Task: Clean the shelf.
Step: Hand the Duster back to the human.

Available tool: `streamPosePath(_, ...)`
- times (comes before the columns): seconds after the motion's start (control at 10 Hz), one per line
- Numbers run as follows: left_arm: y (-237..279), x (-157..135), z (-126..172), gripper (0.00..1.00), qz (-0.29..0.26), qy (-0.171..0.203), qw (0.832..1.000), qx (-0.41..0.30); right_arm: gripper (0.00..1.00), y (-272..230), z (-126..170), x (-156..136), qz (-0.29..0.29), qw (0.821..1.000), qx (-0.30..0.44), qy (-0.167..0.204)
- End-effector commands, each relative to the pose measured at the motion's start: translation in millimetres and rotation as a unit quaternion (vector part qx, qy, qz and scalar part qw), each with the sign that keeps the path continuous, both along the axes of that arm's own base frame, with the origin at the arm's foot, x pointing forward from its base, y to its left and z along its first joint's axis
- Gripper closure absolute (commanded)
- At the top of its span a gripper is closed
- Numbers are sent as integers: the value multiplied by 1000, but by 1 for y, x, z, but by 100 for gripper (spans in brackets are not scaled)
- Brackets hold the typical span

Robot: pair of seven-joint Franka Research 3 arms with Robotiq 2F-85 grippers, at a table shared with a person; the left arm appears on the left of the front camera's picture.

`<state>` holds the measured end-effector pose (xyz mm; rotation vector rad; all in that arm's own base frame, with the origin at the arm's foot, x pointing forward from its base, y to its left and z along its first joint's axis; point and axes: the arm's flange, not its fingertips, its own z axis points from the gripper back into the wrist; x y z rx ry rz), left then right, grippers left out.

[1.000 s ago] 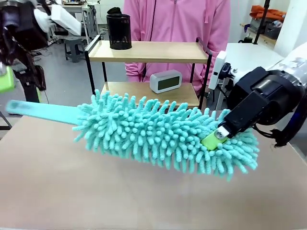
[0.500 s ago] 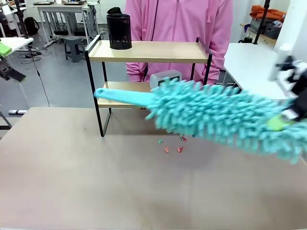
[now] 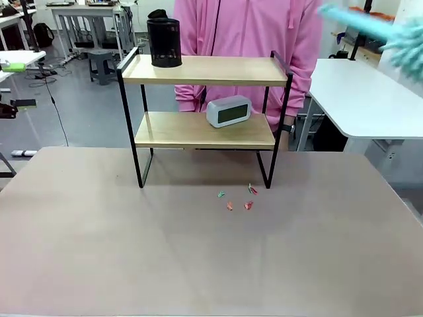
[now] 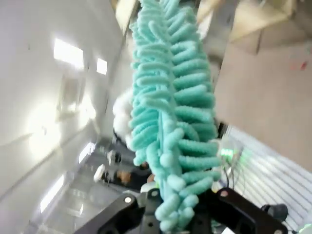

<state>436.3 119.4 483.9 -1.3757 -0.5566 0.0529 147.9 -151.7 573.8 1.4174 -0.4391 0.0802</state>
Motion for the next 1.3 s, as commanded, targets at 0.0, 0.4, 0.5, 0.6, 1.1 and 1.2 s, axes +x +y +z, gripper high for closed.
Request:
streamPosePath(0.0, -1, -4, 12, 0, -20, -7, 999, 27, 100, -15, -31, 8, -111, 992, 26, 56)
streamPosePath(0.4, -1, -4, 12, 0, -20, -7, 999, 27, 100, -52, -107, 65, -197, 963, 69, 171)
streamPosePath(0.5, -1, -4, 12, 0, -20, -7, 999, 27, 100, -53, -122, 78, -203, 958, 71, 191)
streamPosePath(0.6, -1, -4, 12, 0, -20, -7, 999, 27, 100, -53, -134, 95, -207, 954, 81, 202)
streamPosePath(1.1, -1, -4, 12, 0, -20, -7, 999, 27, 100, -57, -153, 110, -202, 952, 67, 222)
streamPosePath(1.2, -1, -4, 12, 0, -20, -7, 999, 27, 100, -57, -153, 110, -202, 952, 67, 222)
